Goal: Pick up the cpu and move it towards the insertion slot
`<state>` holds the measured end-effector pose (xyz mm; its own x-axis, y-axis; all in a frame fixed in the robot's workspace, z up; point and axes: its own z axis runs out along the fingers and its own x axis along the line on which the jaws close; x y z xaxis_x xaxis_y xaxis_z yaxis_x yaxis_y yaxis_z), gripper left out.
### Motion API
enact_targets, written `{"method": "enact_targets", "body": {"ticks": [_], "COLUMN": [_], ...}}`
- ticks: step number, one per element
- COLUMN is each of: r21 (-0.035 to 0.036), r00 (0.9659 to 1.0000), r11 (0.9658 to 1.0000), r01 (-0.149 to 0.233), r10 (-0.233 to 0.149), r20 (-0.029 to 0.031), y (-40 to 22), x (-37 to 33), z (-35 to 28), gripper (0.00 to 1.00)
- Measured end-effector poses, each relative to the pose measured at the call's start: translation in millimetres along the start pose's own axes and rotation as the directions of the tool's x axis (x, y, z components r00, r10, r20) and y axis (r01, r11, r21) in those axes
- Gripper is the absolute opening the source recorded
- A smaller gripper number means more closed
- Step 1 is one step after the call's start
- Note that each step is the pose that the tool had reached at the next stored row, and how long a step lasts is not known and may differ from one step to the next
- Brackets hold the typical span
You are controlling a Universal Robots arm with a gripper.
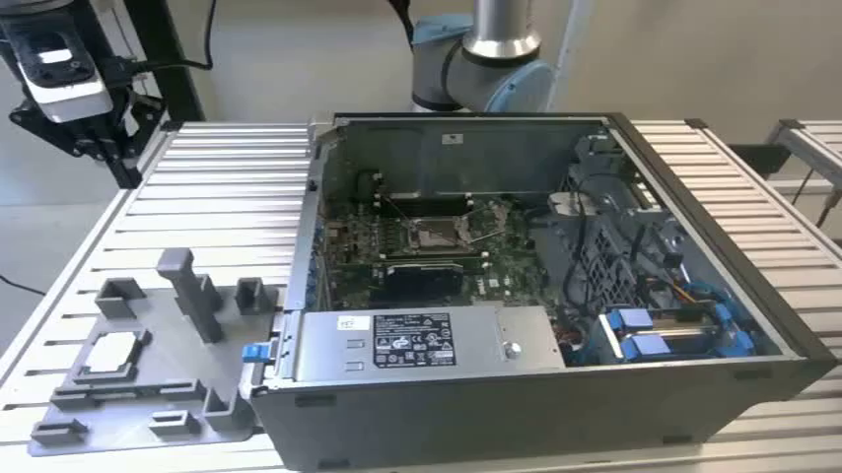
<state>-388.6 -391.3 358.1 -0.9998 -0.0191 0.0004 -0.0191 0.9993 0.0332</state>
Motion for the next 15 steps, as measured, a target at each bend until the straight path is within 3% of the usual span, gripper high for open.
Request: {"method": "enact_targets", "body": {"ticks": [15], "r21": [0.0005], "r00": [1.0], "r11": [1.0], "r01": [0.0], "r10": [0.0], "r20": [-0.0001], "y": [-3.4], "x": [3.7], "z": [-0.1], "gripper": [0.0]}}
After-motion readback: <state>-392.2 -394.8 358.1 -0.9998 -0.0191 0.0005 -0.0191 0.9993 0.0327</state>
